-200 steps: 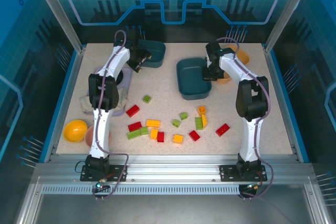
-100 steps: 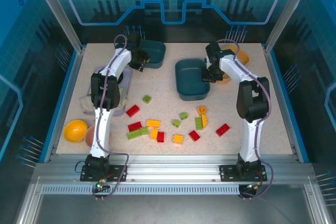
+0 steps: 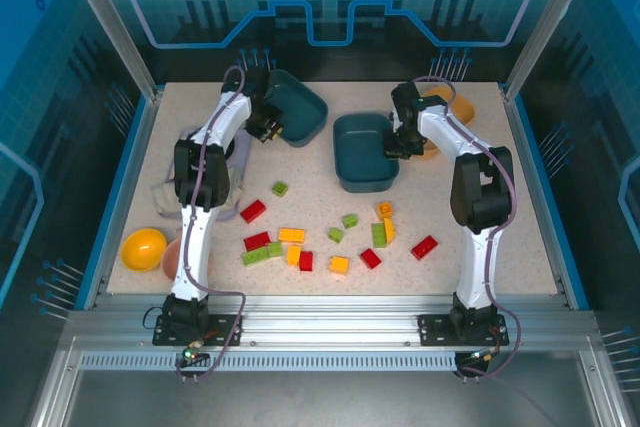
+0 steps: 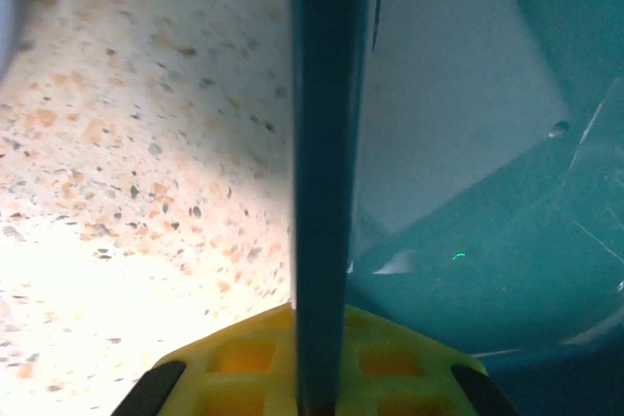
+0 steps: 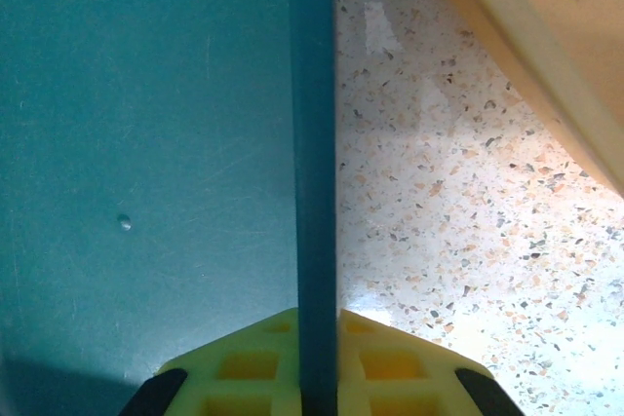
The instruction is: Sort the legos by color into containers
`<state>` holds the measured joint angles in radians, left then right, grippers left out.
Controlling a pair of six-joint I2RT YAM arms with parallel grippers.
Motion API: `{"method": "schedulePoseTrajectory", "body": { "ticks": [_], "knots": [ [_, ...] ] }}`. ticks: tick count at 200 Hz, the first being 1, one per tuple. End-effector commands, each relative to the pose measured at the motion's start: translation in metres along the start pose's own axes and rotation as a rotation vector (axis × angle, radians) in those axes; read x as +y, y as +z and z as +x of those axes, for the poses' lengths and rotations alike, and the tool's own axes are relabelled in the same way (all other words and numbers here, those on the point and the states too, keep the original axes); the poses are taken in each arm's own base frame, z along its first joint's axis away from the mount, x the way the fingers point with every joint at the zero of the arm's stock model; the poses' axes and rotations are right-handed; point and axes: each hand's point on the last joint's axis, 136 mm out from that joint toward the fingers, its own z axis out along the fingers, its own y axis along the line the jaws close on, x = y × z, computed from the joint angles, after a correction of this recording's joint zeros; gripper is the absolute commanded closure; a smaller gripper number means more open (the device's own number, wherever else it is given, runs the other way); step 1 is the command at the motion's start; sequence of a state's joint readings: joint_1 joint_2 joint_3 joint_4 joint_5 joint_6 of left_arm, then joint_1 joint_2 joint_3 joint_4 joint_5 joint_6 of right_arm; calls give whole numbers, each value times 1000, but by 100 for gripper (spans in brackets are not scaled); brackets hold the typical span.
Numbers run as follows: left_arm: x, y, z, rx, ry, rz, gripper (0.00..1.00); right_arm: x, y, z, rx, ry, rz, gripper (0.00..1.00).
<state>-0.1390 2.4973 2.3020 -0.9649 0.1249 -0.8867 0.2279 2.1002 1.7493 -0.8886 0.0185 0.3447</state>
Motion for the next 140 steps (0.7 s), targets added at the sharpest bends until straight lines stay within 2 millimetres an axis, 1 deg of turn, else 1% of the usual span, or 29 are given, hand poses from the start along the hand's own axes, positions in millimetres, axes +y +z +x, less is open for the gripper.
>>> {"method": "schedulePoseTrajectory", "body": {
  "ticks": [1,10,28,40,67,79,110,140],
  "knots": [
    [1,-39,35,65,293,-41,100,-6,-12,-12,-41,30,-9,100],
    [12,-43,43,78,374,-93,100,-10,-11,-12,-41,35,-6,100],
    [35,-49,50,93,496,-176,100,-11,-12,-13,-43,36,-4,100],
    [47,-56,50,82,562,-215,100,-10,-13,-15,-49,35,-7,100],
    [68,-58,46,73,663,-306,100,1,-12,-18,-63,22,-17,100],
    [75,-56,43,75,685,-340,100,9,-9,-18,-61,5,-18,100],
    [80,-53,36,82,736,-396,100,30,0,-23,-58,-16,-24,100],
    [94,-56,38,100,776,-454,100,49,8,-23,-46,-32,-27,100]
  ]
}}
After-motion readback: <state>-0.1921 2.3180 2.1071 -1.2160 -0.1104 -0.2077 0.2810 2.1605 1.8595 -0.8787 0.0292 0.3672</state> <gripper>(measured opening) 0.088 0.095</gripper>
